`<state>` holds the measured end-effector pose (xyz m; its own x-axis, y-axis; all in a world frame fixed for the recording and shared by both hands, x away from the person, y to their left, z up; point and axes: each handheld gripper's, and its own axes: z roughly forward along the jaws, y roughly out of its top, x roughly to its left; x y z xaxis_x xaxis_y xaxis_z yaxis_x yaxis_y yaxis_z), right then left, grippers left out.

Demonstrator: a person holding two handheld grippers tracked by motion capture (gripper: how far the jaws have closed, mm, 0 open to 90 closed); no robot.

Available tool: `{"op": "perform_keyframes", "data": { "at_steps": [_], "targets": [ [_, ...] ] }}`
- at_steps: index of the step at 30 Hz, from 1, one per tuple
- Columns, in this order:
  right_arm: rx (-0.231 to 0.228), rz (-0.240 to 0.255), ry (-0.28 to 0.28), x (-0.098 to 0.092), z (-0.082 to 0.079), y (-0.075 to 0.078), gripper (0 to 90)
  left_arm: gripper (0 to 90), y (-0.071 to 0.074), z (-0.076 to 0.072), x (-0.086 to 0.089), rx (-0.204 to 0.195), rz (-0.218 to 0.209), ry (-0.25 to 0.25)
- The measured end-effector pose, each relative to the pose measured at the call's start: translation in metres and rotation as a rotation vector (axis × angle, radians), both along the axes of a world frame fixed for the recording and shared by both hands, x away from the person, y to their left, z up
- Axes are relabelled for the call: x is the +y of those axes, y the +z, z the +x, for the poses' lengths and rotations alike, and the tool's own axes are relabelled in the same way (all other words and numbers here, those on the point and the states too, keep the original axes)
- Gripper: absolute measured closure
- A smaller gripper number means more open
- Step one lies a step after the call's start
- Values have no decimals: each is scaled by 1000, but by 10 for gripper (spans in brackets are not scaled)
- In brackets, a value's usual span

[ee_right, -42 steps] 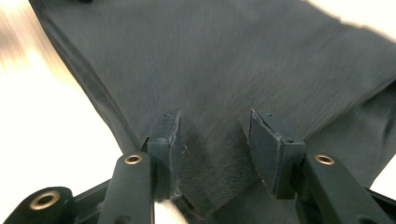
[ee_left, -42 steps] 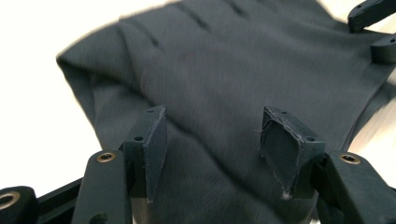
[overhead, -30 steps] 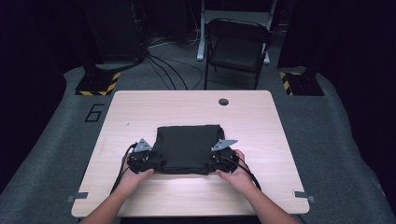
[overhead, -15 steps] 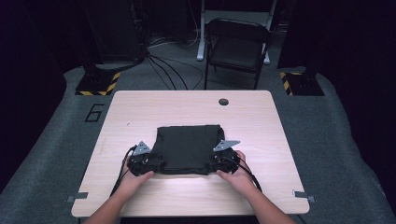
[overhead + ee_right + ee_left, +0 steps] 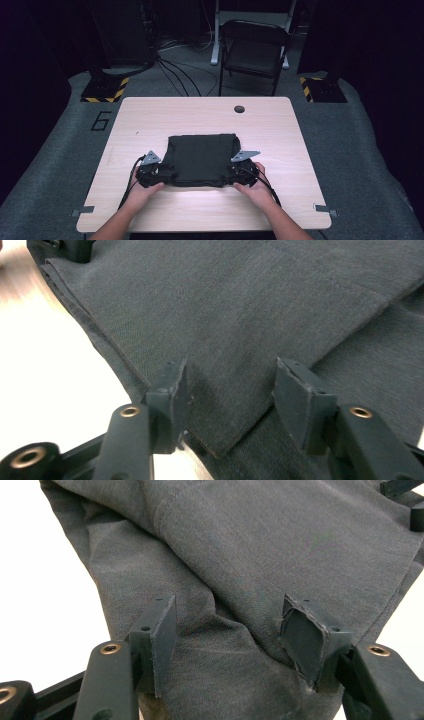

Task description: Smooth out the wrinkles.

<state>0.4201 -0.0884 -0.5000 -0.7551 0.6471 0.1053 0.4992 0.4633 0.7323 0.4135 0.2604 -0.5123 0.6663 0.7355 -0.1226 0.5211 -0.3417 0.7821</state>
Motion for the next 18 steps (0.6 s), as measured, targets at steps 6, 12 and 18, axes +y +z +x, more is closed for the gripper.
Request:
{"op": "perform_keyframes", "data": {
  "at_steps": [6, 12, 18],
  "targets": [
    [-21, 7, -13, -8, -4, 8, 426, 388, 10, 1, -3, 17, 3, -3],
    [-48, 11, -39, -19, -10, 15, 419, 386, 20, 1, -1, 27, -15, 9],
    [-64, 25, -76, -30, -15, 22, 416, 382, 27, -3, 6, 24, -18, 13]
  ]
}}
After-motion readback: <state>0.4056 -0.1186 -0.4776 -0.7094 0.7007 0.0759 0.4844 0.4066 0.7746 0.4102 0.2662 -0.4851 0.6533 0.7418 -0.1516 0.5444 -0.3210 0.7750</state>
